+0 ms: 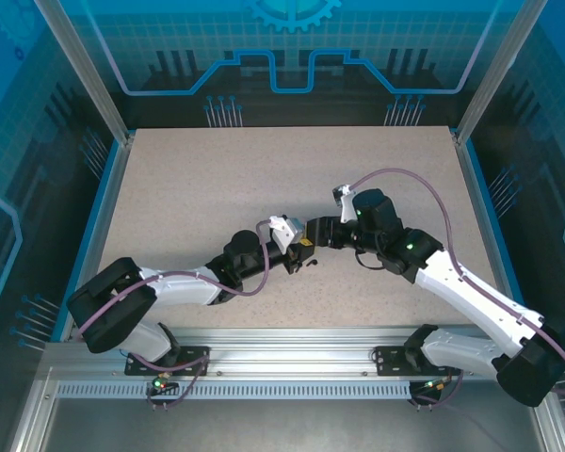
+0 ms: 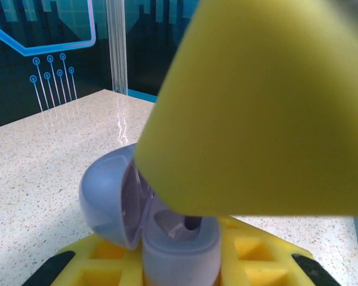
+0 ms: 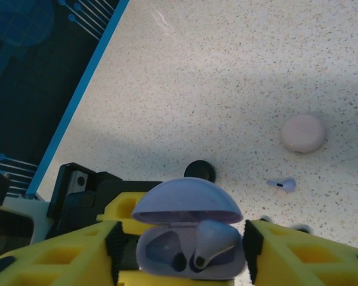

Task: Insert the wireless bluetooth earbuds into the charging case

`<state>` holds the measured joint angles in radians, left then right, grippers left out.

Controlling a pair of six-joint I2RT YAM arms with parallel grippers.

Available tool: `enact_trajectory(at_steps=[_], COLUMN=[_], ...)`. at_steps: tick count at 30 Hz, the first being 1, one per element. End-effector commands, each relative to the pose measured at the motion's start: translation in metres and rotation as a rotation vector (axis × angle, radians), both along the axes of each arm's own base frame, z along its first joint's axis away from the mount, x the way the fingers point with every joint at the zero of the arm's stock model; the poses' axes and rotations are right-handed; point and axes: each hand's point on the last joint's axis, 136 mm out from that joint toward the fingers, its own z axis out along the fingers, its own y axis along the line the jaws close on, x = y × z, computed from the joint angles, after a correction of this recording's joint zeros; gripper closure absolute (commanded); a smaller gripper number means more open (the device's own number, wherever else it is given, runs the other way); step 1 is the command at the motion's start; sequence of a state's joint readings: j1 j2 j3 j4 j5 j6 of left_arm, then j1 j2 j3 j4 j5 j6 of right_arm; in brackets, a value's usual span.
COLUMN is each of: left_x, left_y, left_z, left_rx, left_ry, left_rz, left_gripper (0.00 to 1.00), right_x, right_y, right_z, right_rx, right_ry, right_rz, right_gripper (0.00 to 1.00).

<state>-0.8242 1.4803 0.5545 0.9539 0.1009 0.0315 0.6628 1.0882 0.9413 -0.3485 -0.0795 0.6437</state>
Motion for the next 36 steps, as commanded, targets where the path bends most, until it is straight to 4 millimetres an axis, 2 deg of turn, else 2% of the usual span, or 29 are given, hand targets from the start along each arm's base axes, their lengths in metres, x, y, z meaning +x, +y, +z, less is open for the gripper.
enact_trajectory(at_steps=[1,5,11,18,22,26,30,34,36], left_x=[0.003,0.001,-0.010,-0.023,-0.025,-0.025,-0.025,-0.031,-0.036], left_y=[-0.004,-0.003,-0.001,-0.001,-0.004,-0.003,0.008,0.019,0.027], left_z=[0.025,0.026,0.033,0.049,0.051,0.053,0.062,0.067,0.071], left_rx=[-0.062,-0.068,-0.099,-0.162,-0.159,-0.161,-0.158,-0.095,-0.081], left_ry=[-0.054,-0.060,-0.112,-0.186,-0.189,-0.199,-0.221,-0.219,-0.228], left_rz=[0.003,0.005,-0.039,-0.096,-0.118,-0.108,-0.065,-0.045,-0.037], left_gripper=[1.00,1.00,1.00,1.00,1.00,1.00,1.00,1.00,1.00], right_x=[-0.006,-0.004,-0.007,-0.007,-0.007,-0.002,0.004,0.016,0.022], right_y=[-0.005,-0.017,-0.020,-0.042,-0.039,-0.043,-0.057,-0.067,-0.064], right_z=[0.024,0.027,0.037,0.055,0.062,0.058,0.040,0.000,-0.023], right_rx=[-0.010,-0.035,-0.004,0.030,0.074,0.052,-0.003,-0.087,-0.109], right_ry=[-0.050,-0.058,-0.069,-0.084,-0.064,-0.068,-0.029,0.102,0.163], right_rz=[0.020,-0.001,0.070,0.059,0.084,0.056,-0.020,-0.110,-0.135], right_gripper=[0.35,0.34,0.35,0.35,0.35,0.34,0.32,0.33,0.36])
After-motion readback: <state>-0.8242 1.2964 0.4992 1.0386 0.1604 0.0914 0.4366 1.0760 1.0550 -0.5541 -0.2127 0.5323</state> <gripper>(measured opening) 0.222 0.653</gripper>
